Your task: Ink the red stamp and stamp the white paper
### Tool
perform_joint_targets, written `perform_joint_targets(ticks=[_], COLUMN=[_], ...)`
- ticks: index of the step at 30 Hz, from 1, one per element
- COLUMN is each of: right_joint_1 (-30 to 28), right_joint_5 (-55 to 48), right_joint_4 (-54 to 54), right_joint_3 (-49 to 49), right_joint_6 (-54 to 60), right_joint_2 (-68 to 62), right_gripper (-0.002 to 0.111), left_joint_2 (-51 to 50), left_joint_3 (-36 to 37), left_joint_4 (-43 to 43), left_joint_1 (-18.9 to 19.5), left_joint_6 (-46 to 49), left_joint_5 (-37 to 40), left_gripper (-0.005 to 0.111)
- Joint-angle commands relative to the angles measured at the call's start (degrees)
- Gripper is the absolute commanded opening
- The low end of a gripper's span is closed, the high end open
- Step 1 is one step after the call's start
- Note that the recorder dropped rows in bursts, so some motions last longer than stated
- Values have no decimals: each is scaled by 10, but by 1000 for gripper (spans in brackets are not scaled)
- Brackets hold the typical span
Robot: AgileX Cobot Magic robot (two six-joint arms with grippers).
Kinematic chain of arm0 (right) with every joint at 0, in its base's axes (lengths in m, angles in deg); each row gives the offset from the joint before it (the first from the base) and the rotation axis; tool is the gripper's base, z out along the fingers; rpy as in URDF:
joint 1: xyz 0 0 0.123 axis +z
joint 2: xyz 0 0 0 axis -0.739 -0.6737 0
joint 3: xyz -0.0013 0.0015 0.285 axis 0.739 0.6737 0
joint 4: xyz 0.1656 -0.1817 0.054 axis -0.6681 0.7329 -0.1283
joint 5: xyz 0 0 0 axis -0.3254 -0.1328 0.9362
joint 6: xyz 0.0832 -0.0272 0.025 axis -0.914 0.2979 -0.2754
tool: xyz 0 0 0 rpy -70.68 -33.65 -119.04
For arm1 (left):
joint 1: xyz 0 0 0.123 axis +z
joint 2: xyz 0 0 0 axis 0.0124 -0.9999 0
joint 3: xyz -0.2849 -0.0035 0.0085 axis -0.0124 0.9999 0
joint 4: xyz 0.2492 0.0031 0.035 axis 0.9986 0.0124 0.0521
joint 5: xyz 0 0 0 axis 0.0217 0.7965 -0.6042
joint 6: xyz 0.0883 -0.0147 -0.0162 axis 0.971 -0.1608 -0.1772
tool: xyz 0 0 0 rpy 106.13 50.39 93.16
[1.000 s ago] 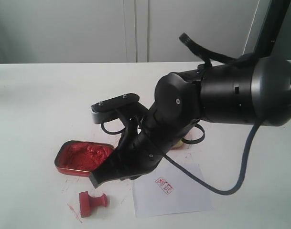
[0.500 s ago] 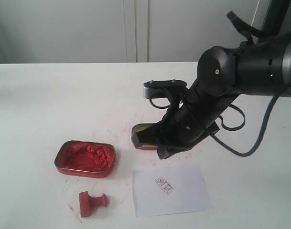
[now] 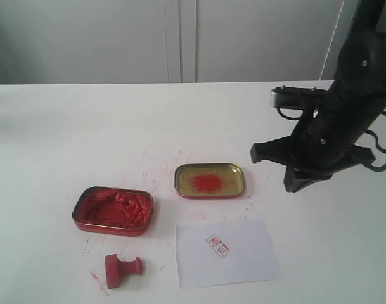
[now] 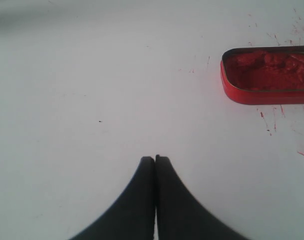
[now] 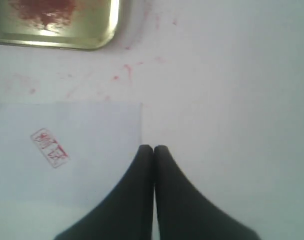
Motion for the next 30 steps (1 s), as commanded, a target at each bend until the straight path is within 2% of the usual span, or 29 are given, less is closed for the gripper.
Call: perform_joint_targets(ticks=[1, 6, 13, 21, 30], right_joint_1=[-38, -75, -114, -121, -121], right_joint_5=[-40, -71, -89, -96, -92], right_joint_4=[43, 96, 100, 100, 100], right_joint_3=[-1, -1, -1, 1, 16], right_joint_6=[-19, -61, -63, -50, -12], right_joint_2=[6, 6, 6, 41, 141], right_gripper=[0, 0, 0, 0, 0], left_joint_2=[2, 2, 2, 2, 2], left_joint_3=[2, 2, 2, 2, 2], left_joint_4=[-2, -2, -2, -2, -2], left_joint_1=[1, 1, 1, 1, 1], left_joint_6=[0, 0, 0, 0, 0], left_joint_5=[-1, -1, -1, -1, -1], left_gripper=[0, 0, 0, 0, 0])
